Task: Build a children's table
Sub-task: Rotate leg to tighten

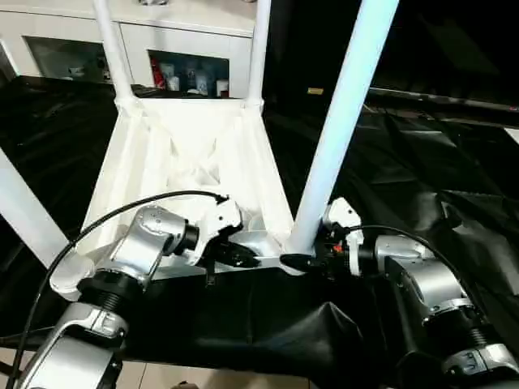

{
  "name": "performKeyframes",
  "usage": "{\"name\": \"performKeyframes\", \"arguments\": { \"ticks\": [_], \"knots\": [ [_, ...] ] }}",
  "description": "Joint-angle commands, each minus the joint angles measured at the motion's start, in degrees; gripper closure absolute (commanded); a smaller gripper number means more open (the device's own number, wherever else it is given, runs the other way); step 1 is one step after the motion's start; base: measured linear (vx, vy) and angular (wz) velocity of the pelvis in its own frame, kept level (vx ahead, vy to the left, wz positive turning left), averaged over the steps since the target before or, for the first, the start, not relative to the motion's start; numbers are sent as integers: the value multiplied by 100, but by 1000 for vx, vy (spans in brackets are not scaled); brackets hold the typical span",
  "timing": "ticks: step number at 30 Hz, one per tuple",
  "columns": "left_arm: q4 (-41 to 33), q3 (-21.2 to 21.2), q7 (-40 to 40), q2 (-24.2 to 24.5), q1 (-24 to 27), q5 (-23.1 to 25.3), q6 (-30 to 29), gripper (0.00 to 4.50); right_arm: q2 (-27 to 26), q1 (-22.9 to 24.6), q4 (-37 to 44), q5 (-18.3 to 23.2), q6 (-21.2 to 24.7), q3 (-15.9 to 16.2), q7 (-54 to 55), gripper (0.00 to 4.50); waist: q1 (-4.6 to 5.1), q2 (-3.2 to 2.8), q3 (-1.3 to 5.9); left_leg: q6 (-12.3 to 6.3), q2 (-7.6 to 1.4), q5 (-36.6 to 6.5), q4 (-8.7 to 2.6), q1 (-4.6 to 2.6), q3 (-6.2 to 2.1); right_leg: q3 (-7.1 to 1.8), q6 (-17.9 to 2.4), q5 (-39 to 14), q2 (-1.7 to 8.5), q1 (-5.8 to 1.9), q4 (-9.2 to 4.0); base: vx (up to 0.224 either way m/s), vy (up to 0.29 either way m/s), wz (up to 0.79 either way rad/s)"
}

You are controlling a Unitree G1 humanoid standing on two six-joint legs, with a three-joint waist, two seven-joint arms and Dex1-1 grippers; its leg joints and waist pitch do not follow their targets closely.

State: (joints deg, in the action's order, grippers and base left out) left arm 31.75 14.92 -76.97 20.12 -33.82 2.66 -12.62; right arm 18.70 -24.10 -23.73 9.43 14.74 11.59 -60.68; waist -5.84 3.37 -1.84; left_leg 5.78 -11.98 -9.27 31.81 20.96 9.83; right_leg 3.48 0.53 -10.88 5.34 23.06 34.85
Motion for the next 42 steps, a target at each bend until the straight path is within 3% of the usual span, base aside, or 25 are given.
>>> {"name": "performKeyframes", "arguments": {
  "ticks": [1,5,11,12,15,18,20,25,29,31,32,33,35,37,41,42],
  "knots": [
    [-121,109,-168,-277,111,-401,14,450,-120,79,107,21,110,280,-186,141,3,25,253,-222,-124,-1392,-355,-37,28,-216,-1045,-1332,260,-242,-445,0,0,0],
    [-135,94,-150,-266,140,-389,2,450,-130,140,174,21,151,267,-144,173,-1,26,255,-206,-125,-1409,-356,-37,25,-216,-1029,-1352,259,-247,-444,0,0,0],
    [64,1,370,-423,66,-236,97,450,-381,107,-120,-161,-28,115,549,184,6,16,251,-189,-114,-1422,-356,-34,27,-213,-1033,-1347,255,-246,-445,0,0,0],
    [359,-33,932,-588,-79,-33,175,450,-591,-33,-537,-368,-149,-8,1244,185,24,16,228,-124,-108,-1583,-372,-31,26,-209,-965,-1703,261,-215,-488,0,0,0],
    [561,-60,1339,-713,-188,92,168,450,-747,-132,-795,-455,-158,-106,1709,186,74,26,221,73,-88,-1957,-376,-68,-18,-195,-676,-2742,304,-194,-582,0,0,0],
    [993,-180,2312,-1106,-490,253,40,450,-1217,-377,-1250,-413,-29,-439,2690,186,113,-2,192,71,-66,-2226,-378,-101,-33,-187,-477,-3234,287,-140,-663,0,0,0],
    [1247,-220,2937,-1468,-717,314,-99,450,-1616,-594,-1538,-401,-33,-653,3450,186,108,6,213,101,-63,-2203,-374,-103,-48,-181,-429,-3322,301,-146,-660,0,0,0],
    [1493,-79,3250,-1898,-895,474,4,450,-2072,-971,-2095,-650,-269,-773,4654,186,118,-39,235,74,-63,-2157,-392,-85,-45,-185,-520,-2760,265,-150,-637,0,0,0],
    [1527,-27,3310,-1932,-889,548,94,450,-2153,-1007,-2147,-720,-437,-670,4598,186,99,-36,250,-20,-62,-1959,-387,-58,-15,-207,-607,-2252,246,-179,-589,0,0,0],
    [1617,-89,3308,-1887,-912,493,169,450,-2203,-1013,-2166,-630,-520,-808,4431,186,88,-13,248,-81,-62,-1888,-386,-48,-7,-206,-628,-2197,252,-190,-577,0,0,0],
    [1608,-108,3240,-1861,-900,458,178,450,-2186,-1014,-2174,-606,-510,-840,4373,130,88,-17,249,-88,-61,-1869,-386,-47,-5,-208,-632,-2186,251,-192,-575,0,0,0],
    [1529,-150,3061,-1766,-839,384,220,450,-2071,-1016,-2193,-538,-498,-877,4201,116,85,-9,243,-111,-61,-1858,-387,-45,-2,-206,-636,-2209,252,-193,-580,0,0,0],
    [1445,-148,2816,-1667,-771,326,278,450,-1951,-998,-2154,-494,-524,-872,3978,117,86,-20,244,-115,-67,-1868,-392,-45,-3,-205,-641,-2241,257,-195,-586,0,0,0],
    [1307,-71,2398,-1496,-650,280,442,450,-1740,-916,-2009,-520,-547,-731,3511,73,92,-15,240,-137,-77,-1885,-404,-24,-15,-198,-634,-2254,259,-218,-587,0,0,0],
    [1031,3,1757,-1217,-459,145,461,450,-1345,-634,-1497,-419,-447,-478,2570,69,71,-14,247,-200,-99,-1765,-387,-38,8,-221,-742,-1943,259,-210,-558,0,0,0],
    [954,10,1569,-1142,-412,92,459,450,-1216,-532,-1317,-366,-447,-398,2231,69,52,-9,246,-242,-103,-1716,-389,-28,4,-210,-778,-1812,256,-244,-542,0,0,0]
  ]
}}
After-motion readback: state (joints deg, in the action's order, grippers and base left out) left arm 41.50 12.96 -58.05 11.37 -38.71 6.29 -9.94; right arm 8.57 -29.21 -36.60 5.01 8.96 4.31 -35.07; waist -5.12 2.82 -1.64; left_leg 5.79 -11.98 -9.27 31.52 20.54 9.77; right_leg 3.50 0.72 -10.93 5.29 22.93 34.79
